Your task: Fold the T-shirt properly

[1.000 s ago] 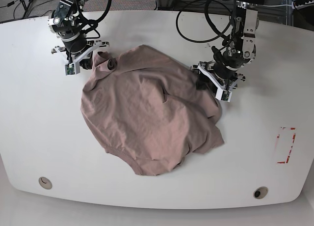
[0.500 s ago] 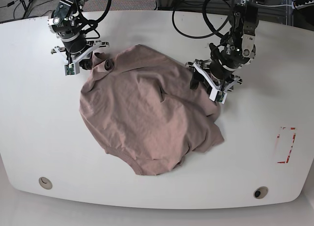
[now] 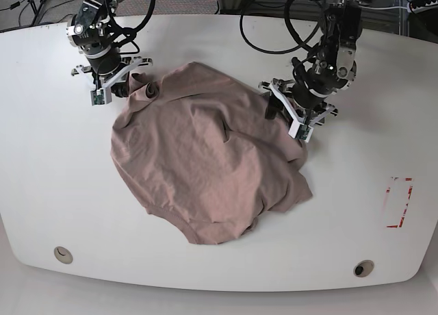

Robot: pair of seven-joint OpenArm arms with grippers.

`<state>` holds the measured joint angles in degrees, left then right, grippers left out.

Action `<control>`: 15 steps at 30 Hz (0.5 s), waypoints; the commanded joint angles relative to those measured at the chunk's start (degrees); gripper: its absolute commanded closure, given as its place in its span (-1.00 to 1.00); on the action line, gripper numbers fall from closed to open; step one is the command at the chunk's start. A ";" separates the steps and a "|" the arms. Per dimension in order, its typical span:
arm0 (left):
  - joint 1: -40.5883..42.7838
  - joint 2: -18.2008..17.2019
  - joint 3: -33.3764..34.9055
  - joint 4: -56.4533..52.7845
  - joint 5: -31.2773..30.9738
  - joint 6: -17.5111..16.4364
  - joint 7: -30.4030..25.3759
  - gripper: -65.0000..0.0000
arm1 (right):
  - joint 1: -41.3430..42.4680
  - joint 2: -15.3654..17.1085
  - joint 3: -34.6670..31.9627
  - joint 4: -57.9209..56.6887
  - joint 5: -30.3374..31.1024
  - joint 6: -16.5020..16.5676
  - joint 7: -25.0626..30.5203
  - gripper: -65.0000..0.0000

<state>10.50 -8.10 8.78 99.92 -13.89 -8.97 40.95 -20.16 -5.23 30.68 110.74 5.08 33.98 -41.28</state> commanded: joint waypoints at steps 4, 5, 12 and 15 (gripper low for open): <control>-1.19 -0.03 0.35 -0.33 0.08 0.21 -0.01 -0.02 | -0.04 0.03 0.07 1.83 0.87 1.10 0.83 0.91; -1.27 -0.03 0.39 -0.33 -0.06 0.25 -0.02 -0.02 | -0.04 0.01 0.08 1.90 0.87 1.21 0.77 0.91; -1.59 -0.17 -0.61 -0.65 -0.91 0.17 0.02 -0.03 | 0.00 -0.11 0.27 2.05 0.94 1.21 0.93 0.93; -1.61 -0.19 -0.86 -0.50 -1.01 0.10 -0.38 -0.04 | 0.08 -0.07 0.33 1.90 0.96 1.19 0.87 0.93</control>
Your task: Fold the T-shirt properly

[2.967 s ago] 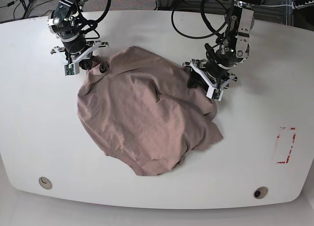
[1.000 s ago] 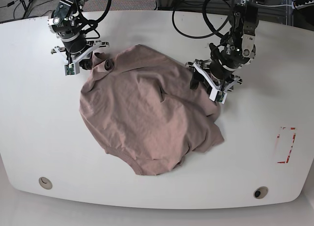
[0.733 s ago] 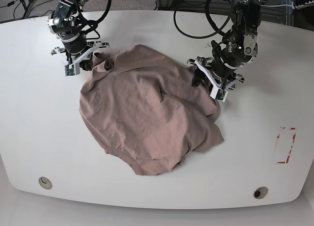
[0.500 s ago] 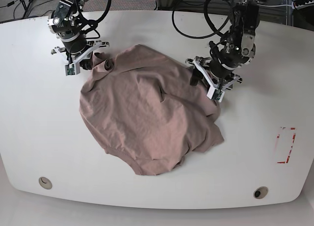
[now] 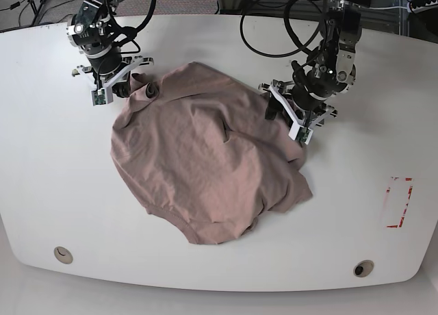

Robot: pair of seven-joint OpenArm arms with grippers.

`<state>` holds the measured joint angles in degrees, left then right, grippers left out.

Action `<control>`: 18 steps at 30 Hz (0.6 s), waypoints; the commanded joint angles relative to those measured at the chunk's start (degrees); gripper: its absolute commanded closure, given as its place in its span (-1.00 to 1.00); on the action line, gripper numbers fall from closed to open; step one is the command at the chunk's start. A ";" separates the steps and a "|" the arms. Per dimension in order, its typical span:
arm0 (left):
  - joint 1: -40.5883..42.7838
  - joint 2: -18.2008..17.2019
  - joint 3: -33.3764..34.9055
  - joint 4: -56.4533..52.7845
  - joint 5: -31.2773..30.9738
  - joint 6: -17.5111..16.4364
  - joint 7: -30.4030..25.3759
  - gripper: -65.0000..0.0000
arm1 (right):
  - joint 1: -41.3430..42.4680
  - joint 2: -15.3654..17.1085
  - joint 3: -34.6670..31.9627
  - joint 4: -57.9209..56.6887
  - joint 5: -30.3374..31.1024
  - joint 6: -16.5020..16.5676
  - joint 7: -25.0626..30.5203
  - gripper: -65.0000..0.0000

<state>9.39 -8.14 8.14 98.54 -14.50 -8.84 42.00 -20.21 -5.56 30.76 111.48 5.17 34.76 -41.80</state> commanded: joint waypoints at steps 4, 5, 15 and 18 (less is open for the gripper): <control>-0.29 -0.26 -0.22 1.28 -0.65 -0.08 -1.94 -0.07 | 0.34 0.34 0.30 0.76 0.91 0.28 1.51 0.93; -0.24 -0.30 -0.15 1.41 -0.73 -0.09 -2.03 -0.08 | 0.41 0.38 0.33 0.63 0.93 0.24 1.54 0.93; 0.08 -2.03 -1.51 3.20 -6.56 -0.21 -1.95 -0.09 | 2.76 0.90 0.24 -1.14 0.72 -2.07 3.96 0.98; 0.07 -2.47 -2.30 3.24 -9.73 -0.37 -1.61 -0.08 | 3.88 1.16 0.25 -1.85 0.00 -3.59 4.97 0.99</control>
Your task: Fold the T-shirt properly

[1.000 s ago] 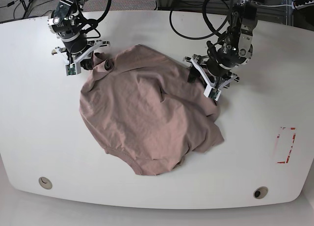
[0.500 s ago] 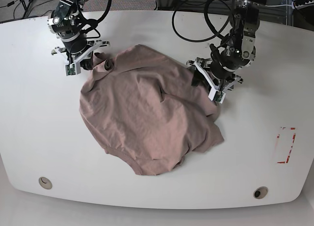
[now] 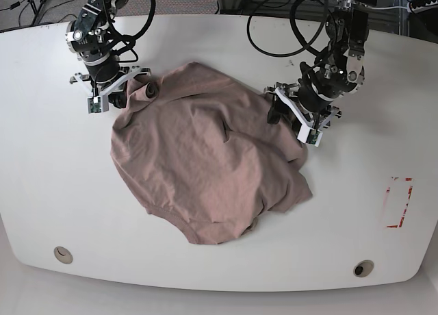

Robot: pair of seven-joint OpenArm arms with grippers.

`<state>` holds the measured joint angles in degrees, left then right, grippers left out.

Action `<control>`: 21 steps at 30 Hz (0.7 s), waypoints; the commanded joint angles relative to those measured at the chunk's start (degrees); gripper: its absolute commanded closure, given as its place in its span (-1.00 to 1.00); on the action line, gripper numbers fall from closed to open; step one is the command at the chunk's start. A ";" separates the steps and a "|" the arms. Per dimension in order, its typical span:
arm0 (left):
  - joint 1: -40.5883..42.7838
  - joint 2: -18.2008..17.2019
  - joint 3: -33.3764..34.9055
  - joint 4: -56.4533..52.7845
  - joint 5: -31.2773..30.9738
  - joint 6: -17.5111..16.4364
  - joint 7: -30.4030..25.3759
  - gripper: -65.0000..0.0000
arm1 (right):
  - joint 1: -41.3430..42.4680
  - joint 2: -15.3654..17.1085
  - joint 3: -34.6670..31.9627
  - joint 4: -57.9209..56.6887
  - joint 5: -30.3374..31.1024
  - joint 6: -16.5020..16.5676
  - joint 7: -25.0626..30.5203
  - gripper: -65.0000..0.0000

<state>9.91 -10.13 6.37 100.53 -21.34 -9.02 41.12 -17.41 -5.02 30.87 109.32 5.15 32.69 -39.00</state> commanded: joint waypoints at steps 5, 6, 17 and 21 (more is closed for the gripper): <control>-0.56 -0.65 -1.06 0.84 -5.74 -0.29 -0.50 -0.08 | 2.15 0.77 0.05 -0.11 -0.62 -2.65 2.53 0.99; -0.60 -0.56 -1.01 0.76 -5.74 -0.27 -0.49 -0.08 | 2.10 0.75 0.00 0.02 -0.56 -2.55 2.39 0.99; -1.85 0.75 0.67 -0.54 -3.91 -0.69 0.55 0.41 | 1.39 0.01 0.49 4.32 1.90 0.15 0.08 0.92; -1.82 0.72 0.66 -0.58 -3.58 -0.78 1.23 0.61 | 1.75 -0.04 1.28 5.61 5.30 0.27 -1.93 0.77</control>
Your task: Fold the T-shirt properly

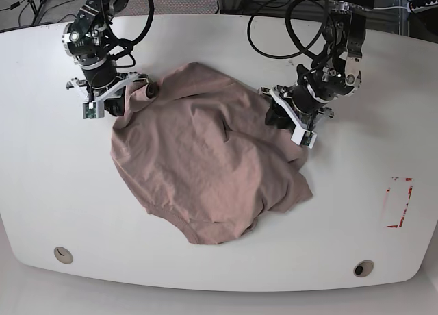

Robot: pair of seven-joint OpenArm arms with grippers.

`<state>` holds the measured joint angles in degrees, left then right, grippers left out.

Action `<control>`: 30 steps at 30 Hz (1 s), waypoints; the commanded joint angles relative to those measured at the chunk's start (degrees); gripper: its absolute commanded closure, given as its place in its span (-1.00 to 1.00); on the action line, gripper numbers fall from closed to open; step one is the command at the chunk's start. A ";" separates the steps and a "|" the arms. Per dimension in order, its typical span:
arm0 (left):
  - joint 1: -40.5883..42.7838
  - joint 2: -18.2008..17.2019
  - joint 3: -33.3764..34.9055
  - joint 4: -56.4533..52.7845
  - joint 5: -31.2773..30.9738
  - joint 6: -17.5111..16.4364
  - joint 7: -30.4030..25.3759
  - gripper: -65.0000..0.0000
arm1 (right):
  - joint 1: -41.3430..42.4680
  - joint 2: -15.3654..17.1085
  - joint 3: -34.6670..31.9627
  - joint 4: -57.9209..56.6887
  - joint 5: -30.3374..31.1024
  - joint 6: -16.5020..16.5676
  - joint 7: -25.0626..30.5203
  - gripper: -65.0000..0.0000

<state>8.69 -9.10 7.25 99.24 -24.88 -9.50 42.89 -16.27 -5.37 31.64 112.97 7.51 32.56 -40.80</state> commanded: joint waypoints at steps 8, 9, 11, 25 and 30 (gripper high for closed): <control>-0.03 -1.11 -0.69 1.77 1.61 -0.21 -2.65 0.05 | 0.46 0.66 5.15 4.35 13.92 2.44 -5.35 0.25; -0.05 -1.25 -0.67 1.82 1.60 -0.24 -2.80 0.03 | 0.27 0.76 5.66 4.25 14.61 2.52 -5.39 0.22; -0.08 -1.60 -0.65 1.85 1.54 -0.25 -3.06 0.00 | -0.20 0.99 6.65 4.00 15.95 2.64 -5.36 0.17; 0.21 -7.15 -2.48 2.12 -0.41 -0.03 -3.40 0.03 | -0.26 1.44 9.45 0.75 22.80 0.30 -4.71 -0.09; 0.16 -8.90 -3.09 1.91 -0.63 -0.04 -3.70 0.05 | 0.81 0.21 8.84 -0.43 22.46 0.31 -4.75 -0.09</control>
<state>9.52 -16.93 4.69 100.18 -25.36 -9.87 40.66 -15.53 -5.28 40.23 111.85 29.67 32.95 -46.81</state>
